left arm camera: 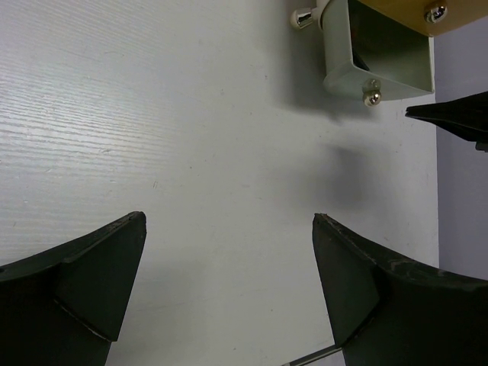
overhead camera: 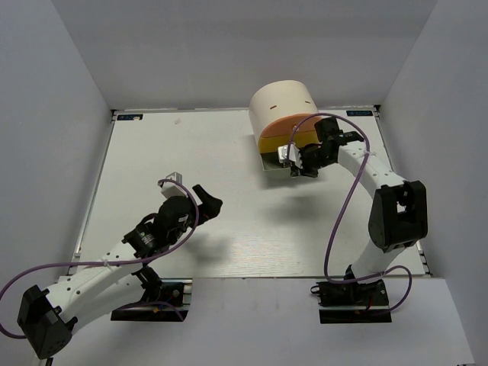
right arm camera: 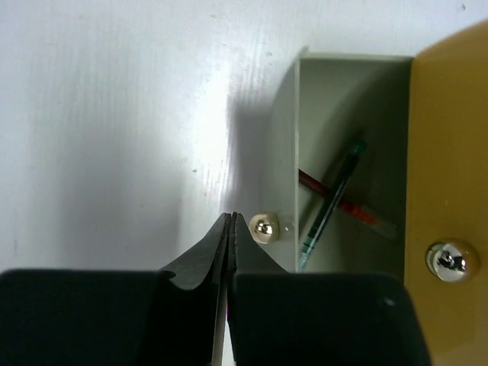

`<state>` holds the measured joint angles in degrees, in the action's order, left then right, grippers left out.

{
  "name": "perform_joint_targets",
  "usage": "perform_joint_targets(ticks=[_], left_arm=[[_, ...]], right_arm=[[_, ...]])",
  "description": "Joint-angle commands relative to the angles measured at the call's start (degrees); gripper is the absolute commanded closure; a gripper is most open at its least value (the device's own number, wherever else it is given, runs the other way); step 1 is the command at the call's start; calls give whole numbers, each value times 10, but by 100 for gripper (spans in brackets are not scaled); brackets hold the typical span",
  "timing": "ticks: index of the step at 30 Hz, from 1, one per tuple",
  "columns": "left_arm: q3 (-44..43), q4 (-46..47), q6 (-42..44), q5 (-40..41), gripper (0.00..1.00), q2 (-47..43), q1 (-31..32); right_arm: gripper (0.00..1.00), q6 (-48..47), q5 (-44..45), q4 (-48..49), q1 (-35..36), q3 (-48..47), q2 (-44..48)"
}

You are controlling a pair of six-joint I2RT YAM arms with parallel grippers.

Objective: Sort the stationery into containers
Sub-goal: Close the drawer in the storage box.

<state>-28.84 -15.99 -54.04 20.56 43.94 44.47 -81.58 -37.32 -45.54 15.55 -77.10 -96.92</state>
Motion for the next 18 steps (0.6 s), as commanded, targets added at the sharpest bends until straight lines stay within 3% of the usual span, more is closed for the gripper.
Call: perform_joint_targets(ticks=[1,7,18], left_arm=[[1,10,5,-2,0,-3,1],[1,10,10,-2,0,3,1],[1,17,10,4,0,8,1]], right_arm=[[100,61,29,71,3,2,-9],[100,99,81,152,12,27,-17],[100,100,86,154,18,32,-27]])
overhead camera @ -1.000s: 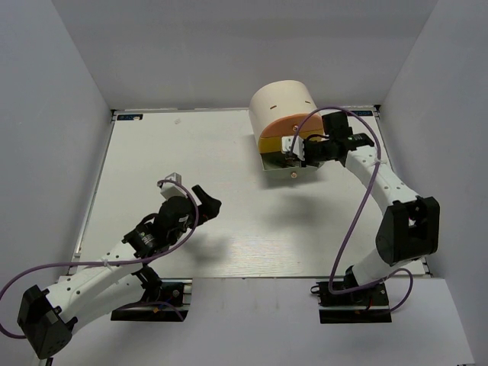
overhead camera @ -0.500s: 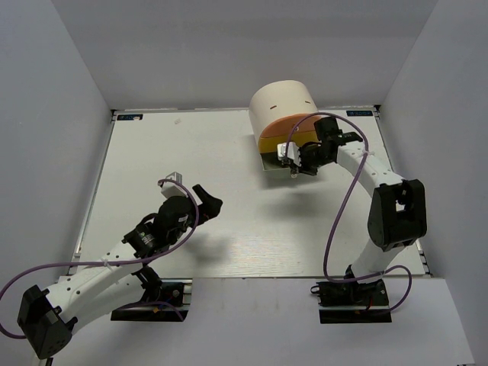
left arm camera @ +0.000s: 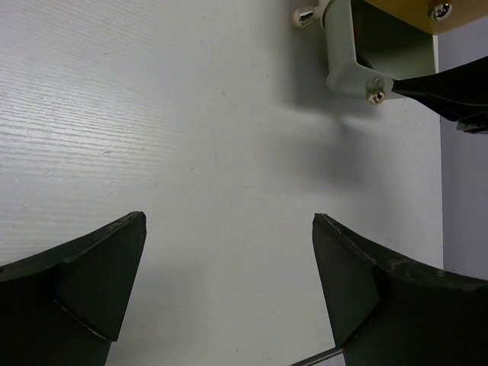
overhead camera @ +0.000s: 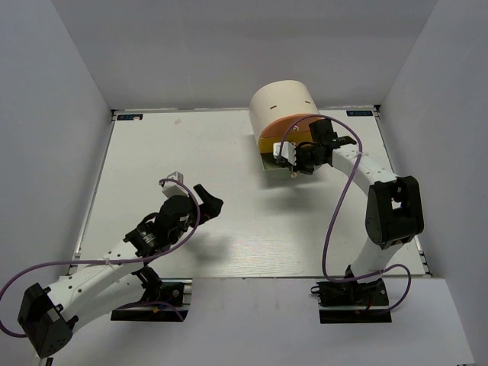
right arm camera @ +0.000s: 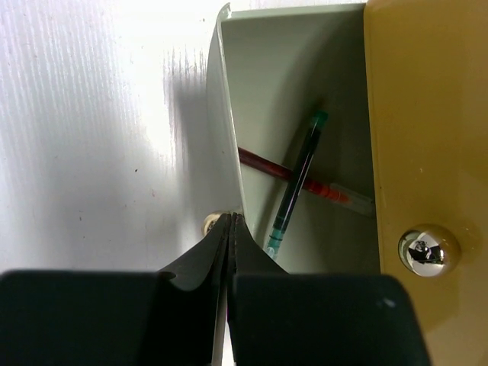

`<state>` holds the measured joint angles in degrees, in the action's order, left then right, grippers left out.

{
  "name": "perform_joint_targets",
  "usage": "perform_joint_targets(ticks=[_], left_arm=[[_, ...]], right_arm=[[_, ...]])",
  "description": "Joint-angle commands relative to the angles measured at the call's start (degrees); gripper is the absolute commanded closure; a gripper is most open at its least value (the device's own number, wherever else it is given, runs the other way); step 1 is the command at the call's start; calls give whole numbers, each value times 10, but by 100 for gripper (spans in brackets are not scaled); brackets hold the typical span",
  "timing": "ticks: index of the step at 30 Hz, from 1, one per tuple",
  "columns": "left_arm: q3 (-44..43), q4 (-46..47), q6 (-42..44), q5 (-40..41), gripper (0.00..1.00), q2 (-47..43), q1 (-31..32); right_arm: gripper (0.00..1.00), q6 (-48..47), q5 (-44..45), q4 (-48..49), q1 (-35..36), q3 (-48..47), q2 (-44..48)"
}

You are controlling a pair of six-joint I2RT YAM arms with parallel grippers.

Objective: Sort the stationery into containers
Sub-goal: Close the drawer in the storage box.

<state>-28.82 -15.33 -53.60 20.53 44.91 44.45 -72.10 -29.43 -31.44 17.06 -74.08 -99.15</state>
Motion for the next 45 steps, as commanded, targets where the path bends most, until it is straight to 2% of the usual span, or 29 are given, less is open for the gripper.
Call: perform_joint_targets(ticks=[1,5,9,20,26,45], left_arm=[[1,10,6,4,0,-2,1],[1,10,6,4,0,-2,1],[1,10,11,4,0,4,1],[1,5,11,4,0,-2,1],[1,5,11,4,0,-2,1],[-4,0,11,4,0,4,1]], right_arm=[[100,7,11,16,4,2,-4],[100,24,25,36,3,11,-3],[100,54,61,96,6,29,1],[100,82,111,163,13,20,-24],[100,84,133,212,19,18,-29],[100,51,190,409,45,117,-24]])
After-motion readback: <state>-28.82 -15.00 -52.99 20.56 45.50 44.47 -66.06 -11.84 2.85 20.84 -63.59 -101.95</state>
